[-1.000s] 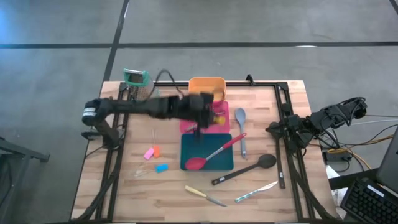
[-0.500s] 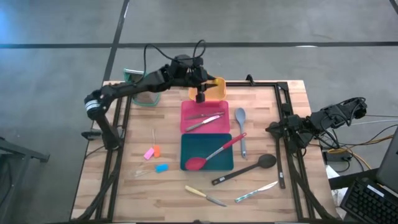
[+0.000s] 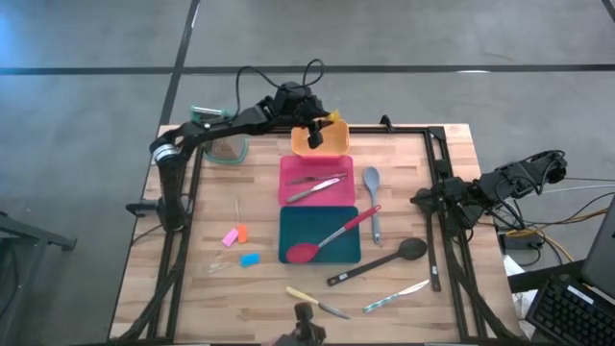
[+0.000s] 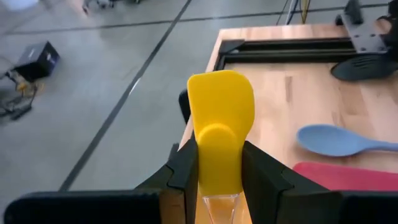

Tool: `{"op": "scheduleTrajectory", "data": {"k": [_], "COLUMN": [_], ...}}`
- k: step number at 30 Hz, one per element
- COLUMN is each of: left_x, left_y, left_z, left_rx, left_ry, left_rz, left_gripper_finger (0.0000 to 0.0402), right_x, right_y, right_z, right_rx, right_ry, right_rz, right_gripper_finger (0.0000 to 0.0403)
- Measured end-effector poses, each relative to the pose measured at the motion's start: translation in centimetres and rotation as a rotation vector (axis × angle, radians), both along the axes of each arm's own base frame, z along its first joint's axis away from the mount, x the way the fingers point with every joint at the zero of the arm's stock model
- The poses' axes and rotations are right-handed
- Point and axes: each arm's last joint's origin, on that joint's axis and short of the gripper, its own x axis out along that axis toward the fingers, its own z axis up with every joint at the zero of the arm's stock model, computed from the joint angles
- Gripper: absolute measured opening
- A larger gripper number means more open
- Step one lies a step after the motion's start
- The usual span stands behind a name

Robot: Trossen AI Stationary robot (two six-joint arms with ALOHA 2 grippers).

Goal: Pick & Place Kitchen Items
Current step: Put the yellow spatula into the yellow bin

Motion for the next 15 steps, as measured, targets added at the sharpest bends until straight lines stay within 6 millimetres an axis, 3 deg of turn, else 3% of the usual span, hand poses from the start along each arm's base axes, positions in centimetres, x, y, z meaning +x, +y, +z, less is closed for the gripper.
{"op": "scheduleTrajectory", "data": {"k": [15], "left_x": [1.6], "left_y": [2.4], "left_z": [-3.7], "left_rx": [-0.063], "left_ry": [0.063], "left_rz": [0.018], "left_gripper_finger": [0.0094], "right_x": [0.0], "right_y": [0.0], "right_z": [0.0], "right_rx": [0.000], "right_ry": [0.000], "right_rz": [0.000], "right_gripper_finger": [0.0008]}}
